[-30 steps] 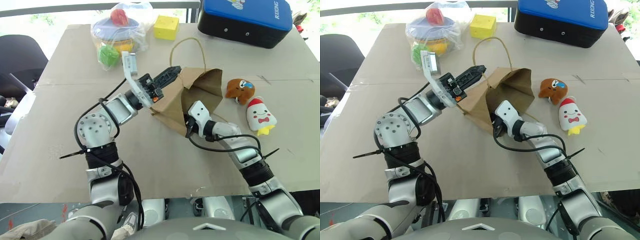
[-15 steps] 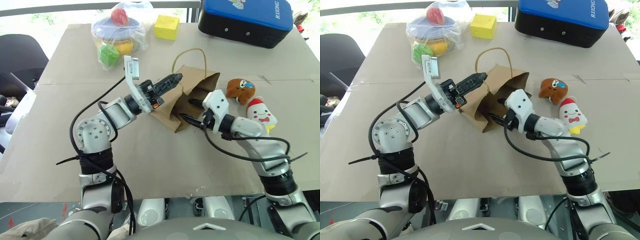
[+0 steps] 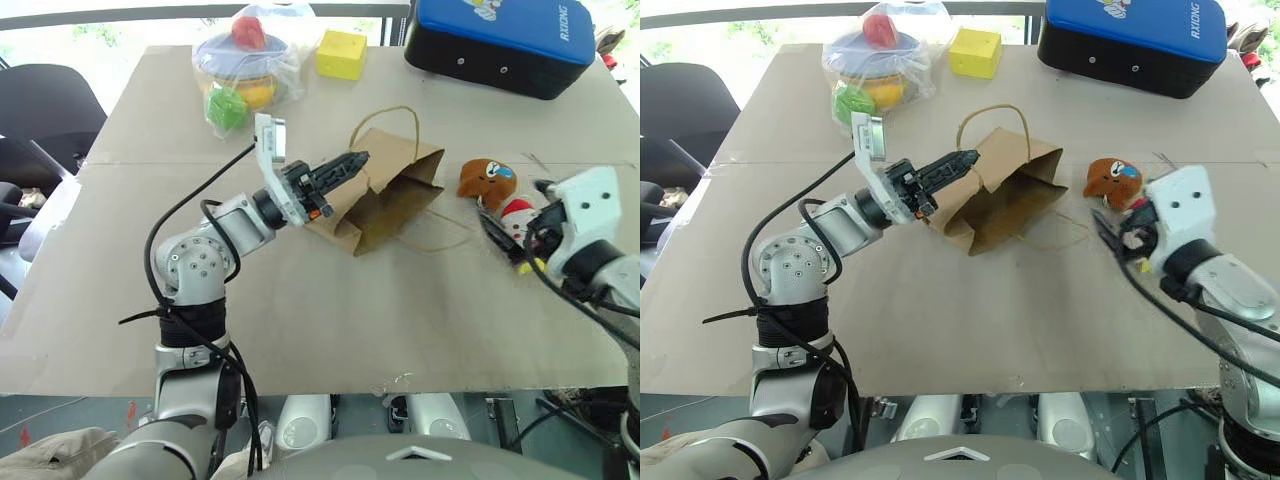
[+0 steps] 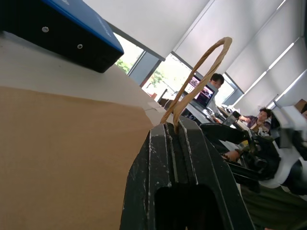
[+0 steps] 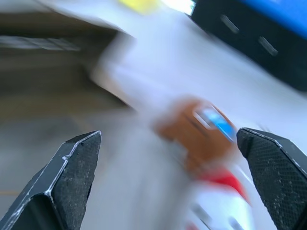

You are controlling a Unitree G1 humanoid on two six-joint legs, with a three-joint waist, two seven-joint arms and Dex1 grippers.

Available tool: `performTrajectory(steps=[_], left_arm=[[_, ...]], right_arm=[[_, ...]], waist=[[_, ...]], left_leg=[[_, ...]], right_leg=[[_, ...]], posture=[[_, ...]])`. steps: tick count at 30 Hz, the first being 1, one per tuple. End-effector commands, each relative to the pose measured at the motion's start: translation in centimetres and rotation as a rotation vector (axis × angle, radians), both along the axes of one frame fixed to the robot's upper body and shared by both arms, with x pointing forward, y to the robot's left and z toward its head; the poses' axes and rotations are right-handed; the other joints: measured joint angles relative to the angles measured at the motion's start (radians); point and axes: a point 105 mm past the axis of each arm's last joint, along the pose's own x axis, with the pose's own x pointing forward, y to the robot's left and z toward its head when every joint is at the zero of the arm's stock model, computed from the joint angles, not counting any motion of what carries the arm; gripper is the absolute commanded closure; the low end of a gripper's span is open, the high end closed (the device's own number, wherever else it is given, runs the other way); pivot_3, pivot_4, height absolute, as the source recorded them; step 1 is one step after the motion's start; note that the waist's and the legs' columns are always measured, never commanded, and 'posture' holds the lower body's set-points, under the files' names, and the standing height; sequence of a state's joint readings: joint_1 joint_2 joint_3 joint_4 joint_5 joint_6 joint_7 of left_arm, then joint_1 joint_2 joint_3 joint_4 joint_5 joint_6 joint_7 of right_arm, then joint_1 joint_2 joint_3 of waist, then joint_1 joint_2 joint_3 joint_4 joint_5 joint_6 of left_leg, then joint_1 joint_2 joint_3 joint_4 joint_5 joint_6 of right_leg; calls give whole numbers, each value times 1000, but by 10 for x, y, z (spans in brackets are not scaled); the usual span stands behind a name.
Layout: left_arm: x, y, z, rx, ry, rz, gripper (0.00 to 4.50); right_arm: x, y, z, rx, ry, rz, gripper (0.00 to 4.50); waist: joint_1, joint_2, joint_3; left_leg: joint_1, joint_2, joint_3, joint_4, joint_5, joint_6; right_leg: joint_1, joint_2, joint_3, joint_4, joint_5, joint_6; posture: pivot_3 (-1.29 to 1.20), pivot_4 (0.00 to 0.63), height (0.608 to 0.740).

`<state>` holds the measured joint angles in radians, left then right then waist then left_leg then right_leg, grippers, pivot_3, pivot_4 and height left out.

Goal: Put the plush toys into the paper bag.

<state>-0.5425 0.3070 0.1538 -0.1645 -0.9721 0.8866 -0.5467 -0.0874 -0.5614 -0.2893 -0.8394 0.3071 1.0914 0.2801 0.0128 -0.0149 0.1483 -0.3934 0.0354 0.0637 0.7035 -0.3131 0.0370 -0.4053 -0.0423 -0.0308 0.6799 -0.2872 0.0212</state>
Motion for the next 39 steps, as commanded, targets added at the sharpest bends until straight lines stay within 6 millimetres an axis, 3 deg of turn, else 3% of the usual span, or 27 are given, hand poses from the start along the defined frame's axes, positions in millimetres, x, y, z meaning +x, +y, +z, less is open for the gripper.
performTrajectory(steps=[1,4,7,9,10,15,18,22,26,30,33,39], left_arm=[[-1,-3,9,-11,-61,-7,4500],[-5,-6,7,22,-93,-16,4500],[-7,-4,6,30,-104,-12,4500],[-6,-1,7,20,-104,6,4500],[-6,0,7,14,-100,13,4500],[-5,0,6,6,-91,14,4500],[-5,1,5,-1,-84,14,4500],[-4,0,7,-19,-75,14,4500],[-3,-2,11,-43,-72,7,4500],[-2,-3,23,-100,-60,3,4500],[-2,-2,33,-135,-55,-7,4500],[-8,-6,30,-122,-44,-29,4500]], right_arm=[[8,-40,-27,-64,101,-249,10],[12,-47,-54,-33,216,-306,10],[11,-44,-69,1,278,-304,10],[6,-41,-76,25,308,-288,576],[6,-41,-75,32,301,-285,576],[6,-37,-57,23,218,-219,3227],[7,-32,-32,79,105,-151,4452],[5,9,8,232,-31,90,4452],[-1,57,20,273,-10,330,4452],[6,99,14,278,50,461,4452],[13,125,-6,232,152,547,4452],[35,149,-27,132,227,620,4452]], waist=[[0,0,0],[-2,0,0],[-1,0,0],[0,0,0],[1,0,0],[3,0,0],[1,0,0],[-5,0,0],[-8,0,0],[-4,0,0],[-1,0,0],[-5,0,0]], left_leg=[[0,0,0,0,0,0],[0,0,0,0,0,0],[1,1,0,0,0,0],[0,1,0,0,0,0],[0,1,0,0,0,0],[0,0,0,0,0,0],[0,0,-1,0,0,0],[0,1,-1,0,0,0],[0,1,-3,0,0,0],[-1,1,-3,0,0,0],[-1,0,-3,0,0,0],[-2,0,-3,0,0,0]], right_leg=[[0,0,0,0,0,0],[0,1,1,0,0,0],[0,3,2,0,0,0],[0,3,2,0,0,0],[0,3,2,0,0,0],[0,3,2,-1,0,0],[0,3,1,-1,0,0],[0,3,2,0,0,0],[0,4,2,0,0,0],[0,3,1,-1,0,0],[-1,2,1,-1,0,0],[-2,3,1,-1,0,0]], posture=[[0,150,733],[0,150,733],[0,150,733],[0,150,733],[0,150,733],[0,150,733],[0,150,733],[0,150,733],[0,150,733],[0,150,733],[0,150,733],[0,150,733]])
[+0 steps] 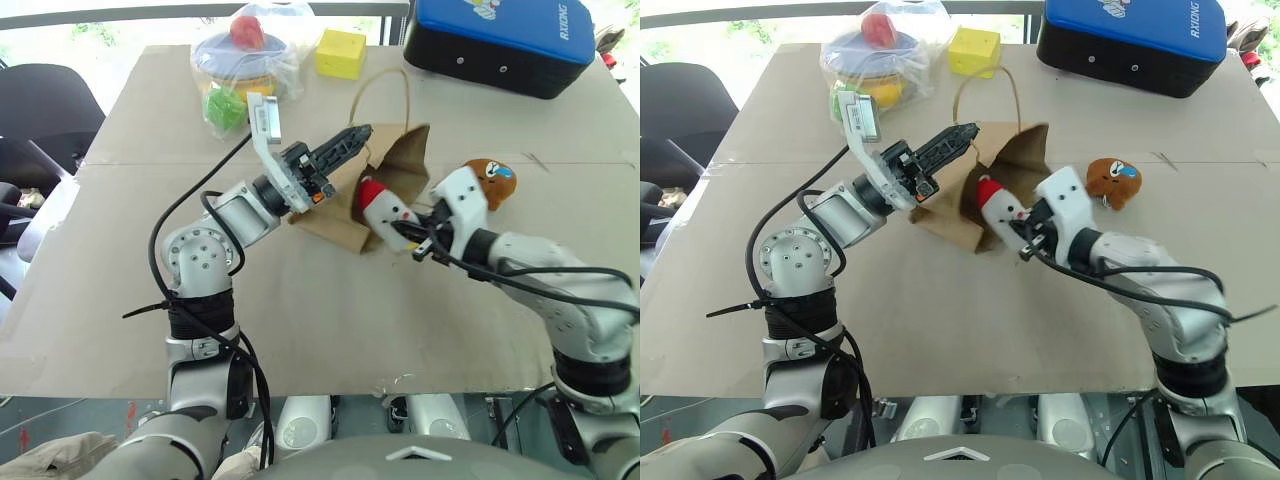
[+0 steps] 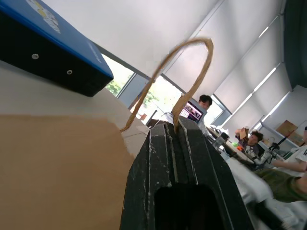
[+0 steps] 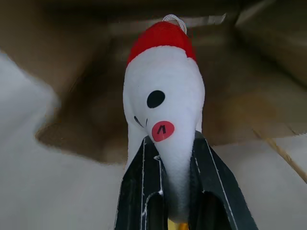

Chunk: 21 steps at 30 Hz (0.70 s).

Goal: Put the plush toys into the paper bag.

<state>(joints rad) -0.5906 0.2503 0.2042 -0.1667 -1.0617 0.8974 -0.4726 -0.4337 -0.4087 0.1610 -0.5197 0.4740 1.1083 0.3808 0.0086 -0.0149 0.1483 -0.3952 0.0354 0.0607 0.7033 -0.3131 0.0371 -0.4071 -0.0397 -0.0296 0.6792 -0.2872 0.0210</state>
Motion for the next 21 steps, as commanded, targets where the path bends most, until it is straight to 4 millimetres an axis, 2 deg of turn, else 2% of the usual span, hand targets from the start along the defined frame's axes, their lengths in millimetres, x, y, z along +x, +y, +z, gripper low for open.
performTrajectory(steps=[1,5,9,16,20,21], left_arm=[[-10,-3,6,-6,-31,-25,4500],[-17,-5,-4,8,-12,-41,4500],[-23,-4,-12,17,2,-55,4500],[-25,2,-22,41,20,-49,4500],[-26,5,-26,52,22,-43,4500],[-26,5,-27,58,20,-42,4500]], right_arm=[[12,11,6,-32,-61,55,4452],[28,28,7,-37,-75,113,4452],[38,46,15,58,-58,168,4452],[14,72,10,185,97,425,4452],[-5,75,6,236,170,556,3270],[-6,73,2,224,172,551,2684]], waist=[[-3,0,0],[-12,0,0],[-21,0,0],[-20,0,0],[-21,0,0],[-20,0,0]], left_leg=[[0,0,0,0,0,0],[0,0,0,0,0,0],[0,1,0,0,0,0],[-1,1,0,0,0,0],[-1,1,0,0,0,0],[-1,1,0,0,0,0]], right_leg=[[0,0,0,0,0,0],[0,0,0,0,0,0],[0,0,0,0,0,0],[0,-1,-1,0,0,0],[-1,-1,-2,0,0,0],[-1,-1,-2,0,0,0]], posture=[[0,150,733],[0,150,733],[0,150,733],[0,150,733],[0,150,733],[0,150,733]])
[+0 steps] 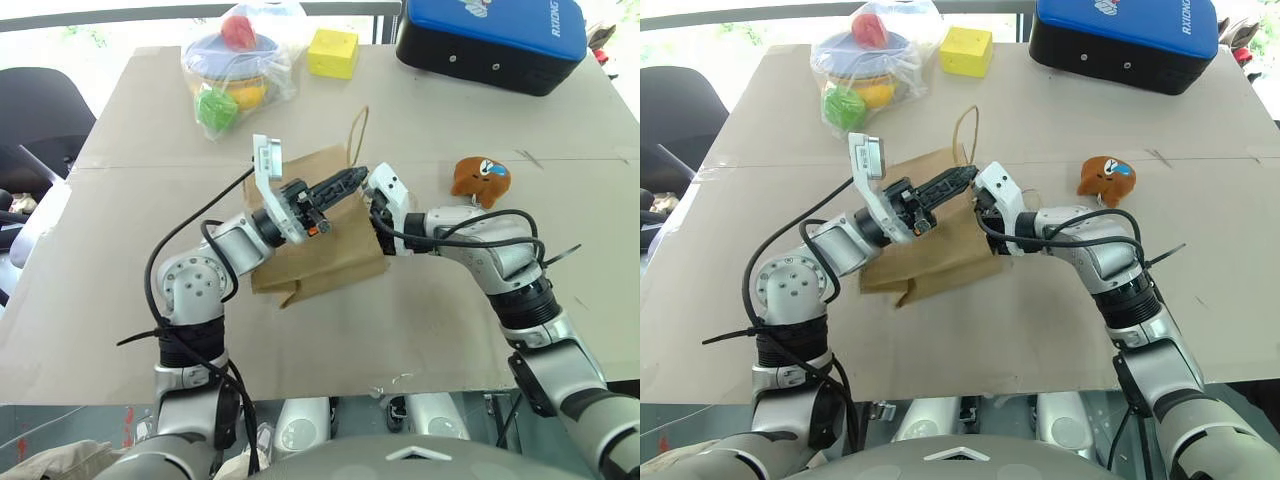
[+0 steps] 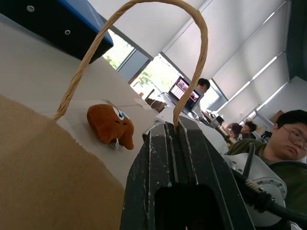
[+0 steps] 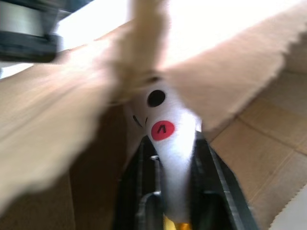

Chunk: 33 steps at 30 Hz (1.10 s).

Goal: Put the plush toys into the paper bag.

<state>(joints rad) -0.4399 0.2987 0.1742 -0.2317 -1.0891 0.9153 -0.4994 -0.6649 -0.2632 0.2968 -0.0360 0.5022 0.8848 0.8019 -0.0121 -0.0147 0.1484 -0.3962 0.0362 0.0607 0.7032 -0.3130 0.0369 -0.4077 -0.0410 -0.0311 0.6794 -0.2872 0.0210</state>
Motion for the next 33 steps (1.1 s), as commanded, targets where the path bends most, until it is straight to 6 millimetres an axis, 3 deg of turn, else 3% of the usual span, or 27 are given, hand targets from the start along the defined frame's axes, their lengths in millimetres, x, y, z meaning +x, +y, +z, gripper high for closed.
performTrajectory(steps=[1,5,6,10,14,21,25,27,33], left_arm=[[-10,0,8,7,-66,-17,4500],[-12,8,3,51,-80,2,4500],[-13,10,2,73,-89,3,4500],[-13,22,0,144,-155,13,4500],[-7,24,10,217,-260,-14,4500],[0,23,41,404,-550,-108,4500],[7,19,56,473,-677,-140,4500],[6,15,61,513,-736,-177,4500],[5,7,64,550,-810,-220,4500]], right_arm=[[-12,-3,1,19,-16,60,2323],[-11,-29,3,8,-89,-26,159],[-12,-36,6,6,-113,-46,61],[-9,-65,22,-14,-218,-170,61],[-16,-80,34,-14,-263,-231,61],[7,-132,72,-55,-454,-565,61],[35,-177,63,-316,-531,-758,61],[56,-200,52,-406,-465,-883,61],[89,-212,25,-589,-399,-920,61]], waist=[[1,0,0],[2,0,0],[2,0,0],[2,0,0],[6,0,0],[11,0,1],[15,0,1],[14,0,1],[-2,0,1]], left_leg=[[0,0,0,0,0,0],[-1,0,0,0,0,0],[-1,0,0,0,0,0],[-1,0,0,0,0,0],[-1,0,0,0,0,0],[-2,-1,0,0,0,0],[-2,-1,2,0,0,0],[-2,-1,2,0,0,0],[-2,1,5,-1,0,0]], right_leg=[[0,0,0,0,0,0],[0,-2,-1,0,0,0],[0,-2,-1,0,0,0],[0,-1,-1,0,0,0],[0,-1,-1,0,0,0],[-1,-1,-1,0,0,0],[-2,1,0,0,0,0],[-2,3,1,0,0,0],[-4,3,5,0,0,0]], posture=[[0,150,733],[0,150,733],[0,150,733],[0,150,733],[0,150,733],[0,150,733],[0,150,733],[0,150,733],[0,150,733]])
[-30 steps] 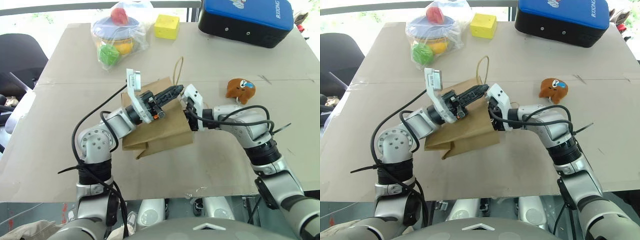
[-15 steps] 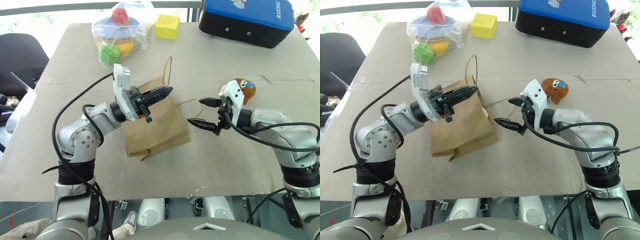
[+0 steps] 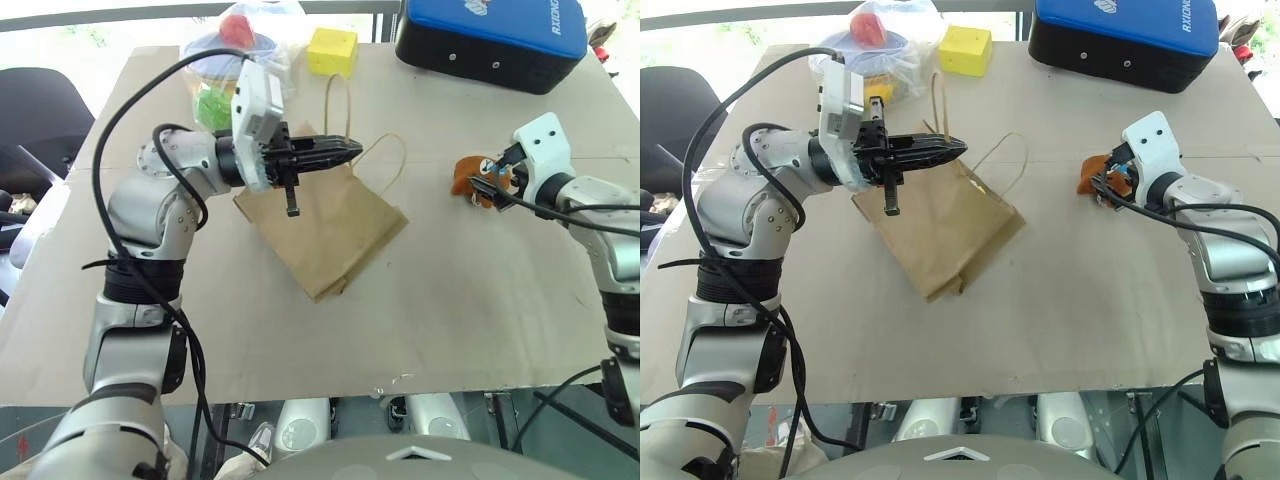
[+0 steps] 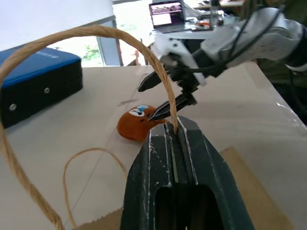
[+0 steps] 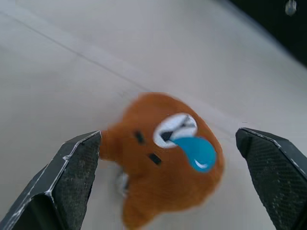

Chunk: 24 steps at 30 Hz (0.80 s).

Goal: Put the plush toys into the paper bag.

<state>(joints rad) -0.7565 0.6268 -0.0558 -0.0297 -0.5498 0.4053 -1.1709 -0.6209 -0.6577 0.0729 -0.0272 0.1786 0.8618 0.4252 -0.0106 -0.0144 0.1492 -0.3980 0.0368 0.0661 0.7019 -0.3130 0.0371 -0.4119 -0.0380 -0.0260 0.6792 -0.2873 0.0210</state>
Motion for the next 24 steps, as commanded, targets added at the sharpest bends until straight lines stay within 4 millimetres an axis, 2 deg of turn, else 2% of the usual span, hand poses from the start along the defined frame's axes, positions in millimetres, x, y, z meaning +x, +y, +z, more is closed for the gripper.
performTrajectory(steps=[1,4,6,7,9,11,13,17,20,24], left_arm=[[-3,-4,13,-11,-61,-24,4500],[-3,-7,15,-26,-68,-24,4500],[-4,-9,14,-45,-67,-7,4500],[-5,-10,14,-66,-69,-7,4500],[-7,-11,14,-100,-84,0,4500],[-9,-13,13,-132,-53,6,4500],[-11,-13,11,-160,-14,16,4500],[-16,-11,5,-217,84,26,4500],[-21,-12,-1,-241,80,-1,4500],[-21,-10,-6,-243,89,5,4500]], right_arm=[[15,0,-4,-71,12,-16,61],[21,11,-18,2,88,7,897],[19,11,-19,0,91,10,1354],[17,11,-16,7,76,19,1926],[13,13,-7,30,39,47,2658],[6,16,4,47,-19,92,3988],[-3,22,19,78,-92,148,4452],[-23,36,53,135,-226,255,4452],[-38,54,83,216,-331,352,4452],[-52,73,95,236,-338,455,4452]], waist=[[-4,0,0],[-4,0,0],[-3,0,0],[-2,0,0],[-1,0,0],[0,0,0],[0,0,0],[-3,1,0],[-2,1,0],[2,1,0]], left_leg=[[-1,0,1,-1,0,0],[-1,1,1,-1,0,0],[-1,1,1,0,0,0],[-1,1,1,0,0,0],[-1,1,1,0,0,0],[-1,1,1,0,0,0],[-1,1,1,0,0,0],[-1,1,1,0,0,0],[-1,1,1,0,0,0],[-1,1,1,0,0,0]], right_leg=[[-2,0,1,0,0,0],[-2,0,1,0,0,0],[-2,0,1,0,0,0],[-2,-1,1,0,0,0],[-2,-2,1,0,0,0],[-2,-2,1,1,0,0],[-2,-2,1,1,0,0],[-2,-2,1,1,0,0],[-2,-2,1,2,0,0],[-2,-2,0,2,0,0]], posture=[[0,150,733],[0,150,733],[0,150,733],[0,150,733],[0,150,733],[0,150,733],[0,150,733],[0,150,733],[0,150,733],[0,150,733]])
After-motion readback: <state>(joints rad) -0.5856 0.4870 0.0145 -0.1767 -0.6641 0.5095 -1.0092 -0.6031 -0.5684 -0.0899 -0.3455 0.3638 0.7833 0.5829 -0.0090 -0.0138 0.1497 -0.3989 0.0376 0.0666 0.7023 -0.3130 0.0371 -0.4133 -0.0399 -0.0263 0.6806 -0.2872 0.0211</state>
